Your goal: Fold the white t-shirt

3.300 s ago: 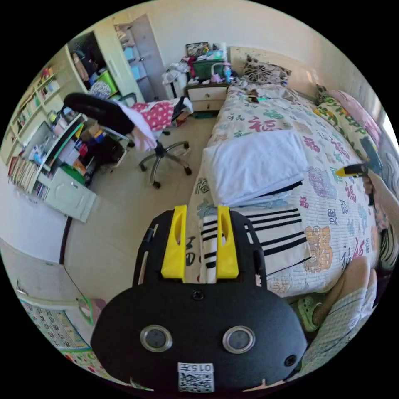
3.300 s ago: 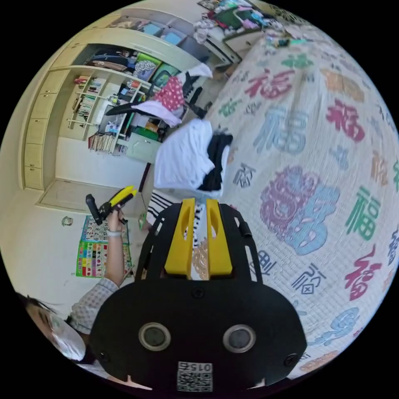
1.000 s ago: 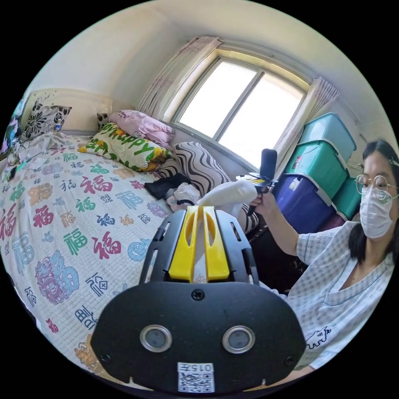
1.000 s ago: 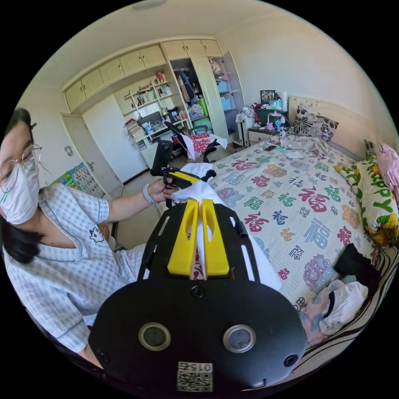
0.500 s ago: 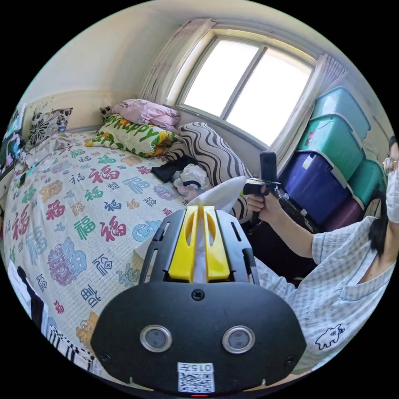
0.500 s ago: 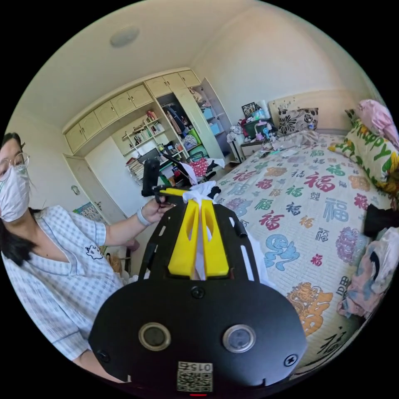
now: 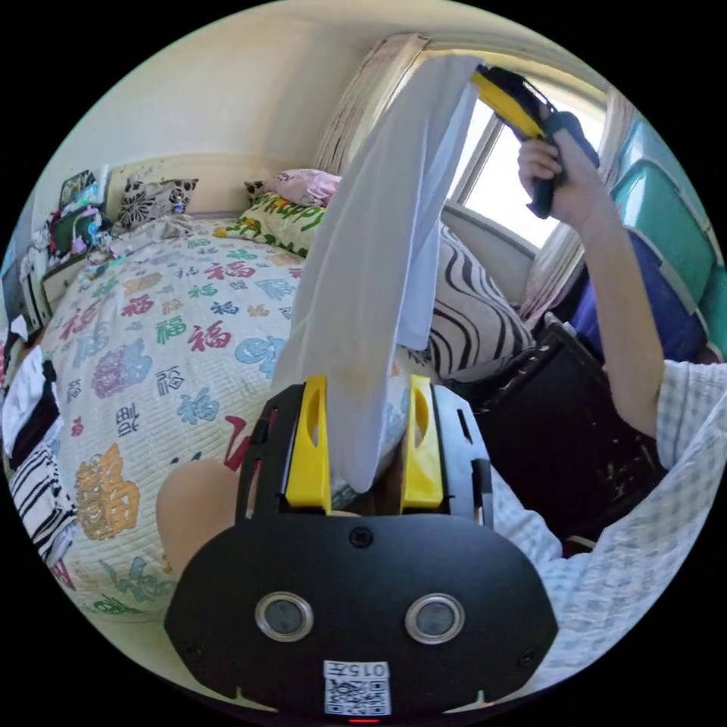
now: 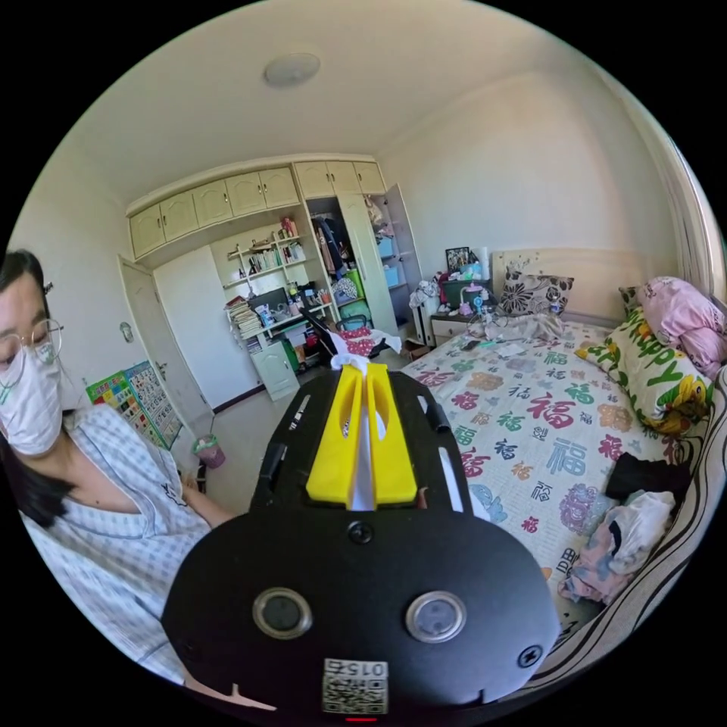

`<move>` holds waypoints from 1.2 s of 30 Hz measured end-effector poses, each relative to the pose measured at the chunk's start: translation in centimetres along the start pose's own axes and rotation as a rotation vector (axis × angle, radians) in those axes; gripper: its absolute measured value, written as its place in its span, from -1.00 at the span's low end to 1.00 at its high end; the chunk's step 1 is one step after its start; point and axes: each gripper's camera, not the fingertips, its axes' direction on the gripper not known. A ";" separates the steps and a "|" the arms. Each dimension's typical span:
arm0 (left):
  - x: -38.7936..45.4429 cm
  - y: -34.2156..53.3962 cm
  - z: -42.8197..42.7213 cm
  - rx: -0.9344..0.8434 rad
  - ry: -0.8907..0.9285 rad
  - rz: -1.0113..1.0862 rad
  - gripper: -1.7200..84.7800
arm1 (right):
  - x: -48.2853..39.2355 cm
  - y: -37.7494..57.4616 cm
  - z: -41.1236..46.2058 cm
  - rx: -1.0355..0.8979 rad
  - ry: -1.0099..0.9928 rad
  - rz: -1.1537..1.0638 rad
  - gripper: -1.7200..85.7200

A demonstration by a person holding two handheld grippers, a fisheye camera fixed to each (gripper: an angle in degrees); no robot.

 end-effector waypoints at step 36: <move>-0.2 2.0 -4.9 -0.074 -0.675 0.343 -0.95 | 14.5 10.6 -5.0 0.067 0.093 0.309 -0.97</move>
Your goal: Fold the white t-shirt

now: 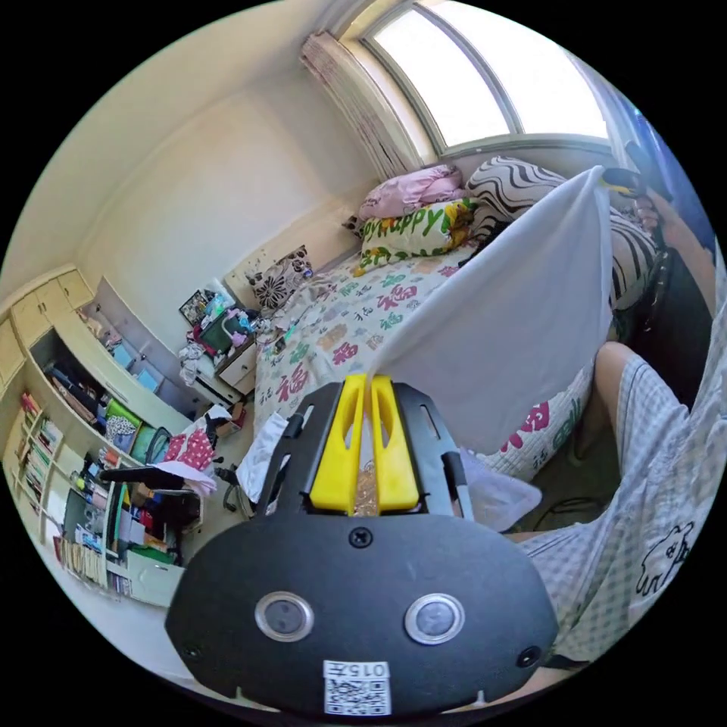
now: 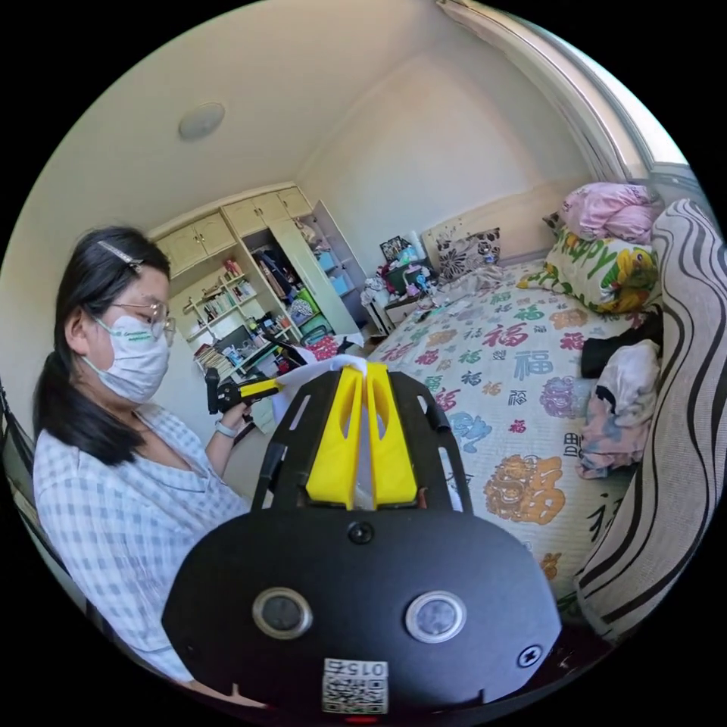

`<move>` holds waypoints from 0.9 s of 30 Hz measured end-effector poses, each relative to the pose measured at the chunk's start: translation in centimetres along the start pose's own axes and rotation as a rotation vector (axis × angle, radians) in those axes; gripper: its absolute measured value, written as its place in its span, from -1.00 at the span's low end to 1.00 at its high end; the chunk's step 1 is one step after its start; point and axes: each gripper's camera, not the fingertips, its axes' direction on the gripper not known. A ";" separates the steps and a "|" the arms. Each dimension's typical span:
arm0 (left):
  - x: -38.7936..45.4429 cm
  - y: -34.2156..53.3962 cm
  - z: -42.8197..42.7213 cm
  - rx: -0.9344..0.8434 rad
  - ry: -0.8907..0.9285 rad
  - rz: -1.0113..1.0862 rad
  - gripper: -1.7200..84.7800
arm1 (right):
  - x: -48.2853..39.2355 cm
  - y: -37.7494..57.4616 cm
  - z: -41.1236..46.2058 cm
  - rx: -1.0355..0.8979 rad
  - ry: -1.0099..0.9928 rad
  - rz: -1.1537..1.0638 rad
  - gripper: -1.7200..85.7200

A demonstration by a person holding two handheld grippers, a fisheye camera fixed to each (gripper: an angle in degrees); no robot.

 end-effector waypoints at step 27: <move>9.6 3.8 38.8 -0.483 0.660 0.044 -0.95 | 20.3 1.4 35.6 -1.056 0.100 -0.168 -0.85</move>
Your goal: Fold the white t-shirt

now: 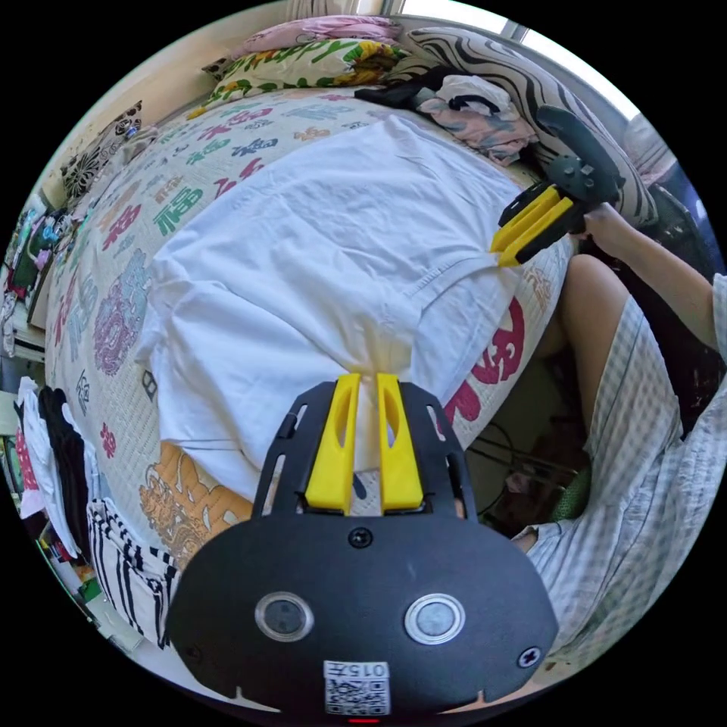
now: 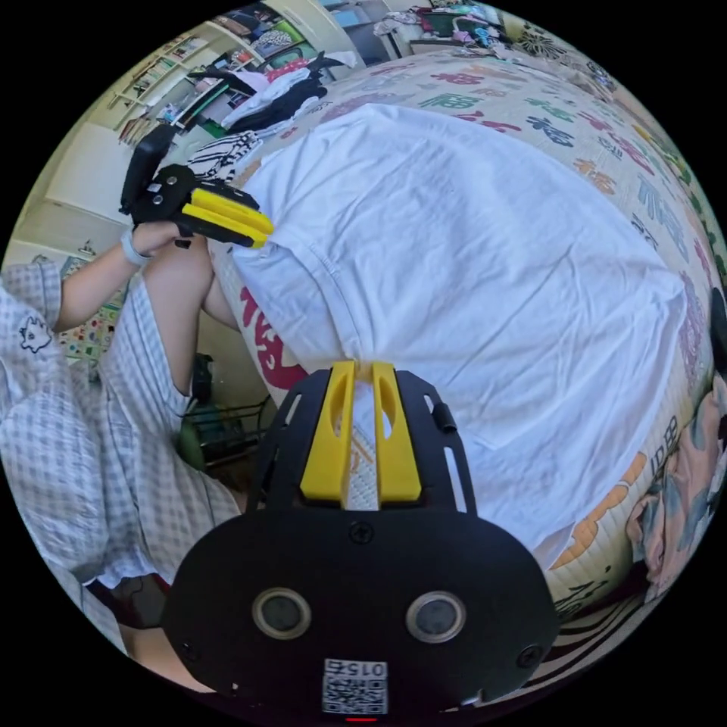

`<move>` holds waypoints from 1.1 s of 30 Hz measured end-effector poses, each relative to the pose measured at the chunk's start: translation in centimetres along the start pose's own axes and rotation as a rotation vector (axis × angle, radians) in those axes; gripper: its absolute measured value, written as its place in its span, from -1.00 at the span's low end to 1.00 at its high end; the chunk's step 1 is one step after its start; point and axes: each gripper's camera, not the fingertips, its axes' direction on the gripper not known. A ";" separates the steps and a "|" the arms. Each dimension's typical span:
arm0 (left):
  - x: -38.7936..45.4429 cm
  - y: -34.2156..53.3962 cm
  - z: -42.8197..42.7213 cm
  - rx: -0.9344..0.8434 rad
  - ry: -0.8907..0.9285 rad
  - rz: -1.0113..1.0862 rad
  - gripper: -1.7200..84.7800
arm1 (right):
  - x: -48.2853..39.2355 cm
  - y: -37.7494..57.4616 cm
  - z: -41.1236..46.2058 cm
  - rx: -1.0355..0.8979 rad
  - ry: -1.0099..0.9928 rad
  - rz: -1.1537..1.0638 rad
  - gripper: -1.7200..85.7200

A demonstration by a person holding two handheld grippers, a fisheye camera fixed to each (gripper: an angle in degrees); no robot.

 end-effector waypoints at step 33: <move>-31.6 18.5 -3.4 0.266 0.186 -0.752 -0.74 | 16.8 7.4 -7.7 0.199 0.014 0.625 -0.72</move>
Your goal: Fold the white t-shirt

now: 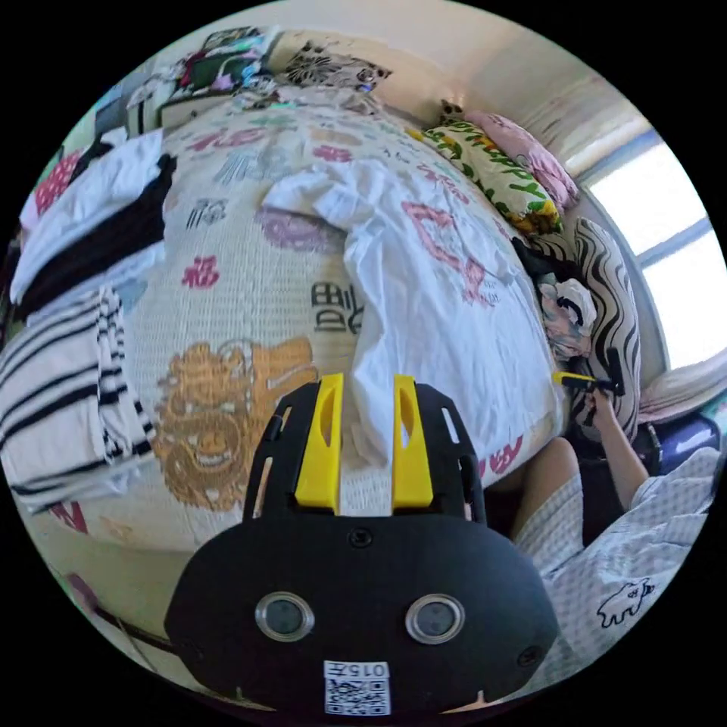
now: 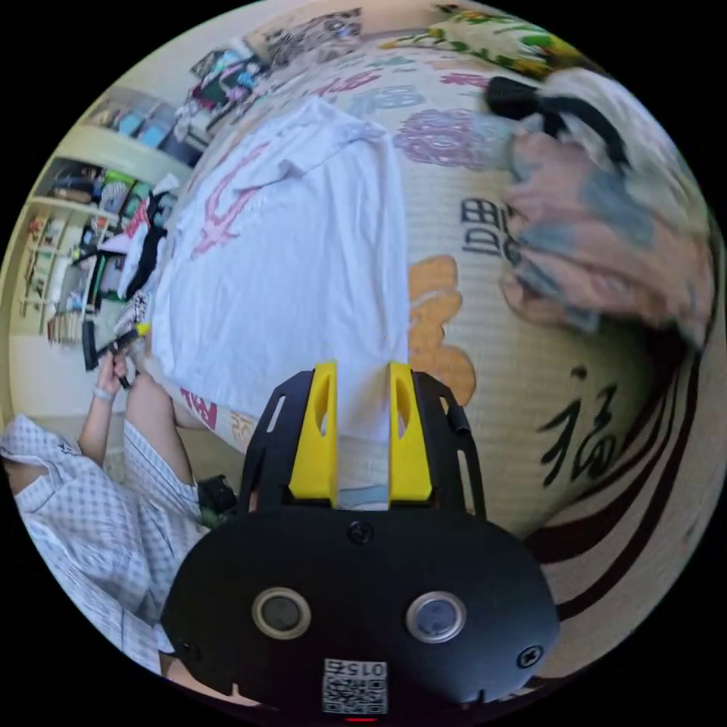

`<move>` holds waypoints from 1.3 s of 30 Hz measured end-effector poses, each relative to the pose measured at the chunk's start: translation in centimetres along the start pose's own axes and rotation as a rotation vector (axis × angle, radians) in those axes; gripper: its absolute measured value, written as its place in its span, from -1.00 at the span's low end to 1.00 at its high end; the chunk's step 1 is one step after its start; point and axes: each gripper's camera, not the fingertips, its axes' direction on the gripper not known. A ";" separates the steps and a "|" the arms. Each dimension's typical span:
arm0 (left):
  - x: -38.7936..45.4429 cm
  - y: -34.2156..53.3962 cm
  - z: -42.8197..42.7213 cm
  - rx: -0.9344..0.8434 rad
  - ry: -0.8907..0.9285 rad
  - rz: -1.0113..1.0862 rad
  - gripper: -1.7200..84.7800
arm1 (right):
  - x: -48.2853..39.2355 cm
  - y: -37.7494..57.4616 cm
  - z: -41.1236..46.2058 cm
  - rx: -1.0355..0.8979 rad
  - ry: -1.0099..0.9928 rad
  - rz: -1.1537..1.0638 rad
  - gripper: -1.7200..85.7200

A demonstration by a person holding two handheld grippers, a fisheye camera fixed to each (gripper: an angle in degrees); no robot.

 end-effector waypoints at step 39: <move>4.6 -16.6 15.4 -0.064 0.266 0.182 -0.79 | -9.9 -7.9 -6.2 0.082 0.029 -0.474 -0.71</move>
